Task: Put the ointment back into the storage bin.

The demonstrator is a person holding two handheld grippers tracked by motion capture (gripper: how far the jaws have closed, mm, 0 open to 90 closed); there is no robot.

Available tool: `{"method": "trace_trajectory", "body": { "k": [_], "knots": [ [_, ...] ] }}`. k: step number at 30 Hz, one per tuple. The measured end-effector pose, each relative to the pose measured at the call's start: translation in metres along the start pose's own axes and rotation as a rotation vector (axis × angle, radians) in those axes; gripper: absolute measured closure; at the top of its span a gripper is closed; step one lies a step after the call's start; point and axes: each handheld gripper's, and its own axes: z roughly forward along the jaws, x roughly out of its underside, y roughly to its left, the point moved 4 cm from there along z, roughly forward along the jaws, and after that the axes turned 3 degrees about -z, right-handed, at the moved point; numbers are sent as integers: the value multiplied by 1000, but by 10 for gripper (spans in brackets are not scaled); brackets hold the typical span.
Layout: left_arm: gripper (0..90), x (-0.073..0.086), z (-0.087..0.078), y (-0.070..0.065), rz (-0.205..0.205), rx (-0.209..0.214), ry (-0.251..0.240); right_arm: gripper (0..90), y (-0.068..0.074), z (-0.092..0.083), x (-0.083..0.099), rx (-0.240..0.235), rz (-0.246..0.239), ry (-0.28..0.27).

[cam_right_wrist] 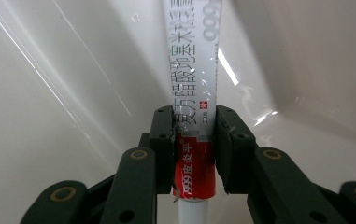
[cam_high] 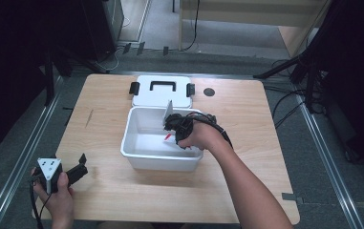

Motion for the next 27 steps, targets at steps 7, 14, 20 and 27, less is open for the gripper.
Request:
{"method": "trace_trajectory", "body": {
  "k": [7,14,20,27],
  "knots": [
    [63,0,0,0,-3,0,3,731,-1,-1,0,-3,1,-9],
    [62,0,0,0,-4,4,3,550,0,-5,-1,-23,10,-39],
    [62,0,0,0,-1,4,1,289,1,-28,0,-21,35,-117],
    [63,0,0,0,-2,4,-3,56,3,-57,9,-20,65,-159]
  ]
}}
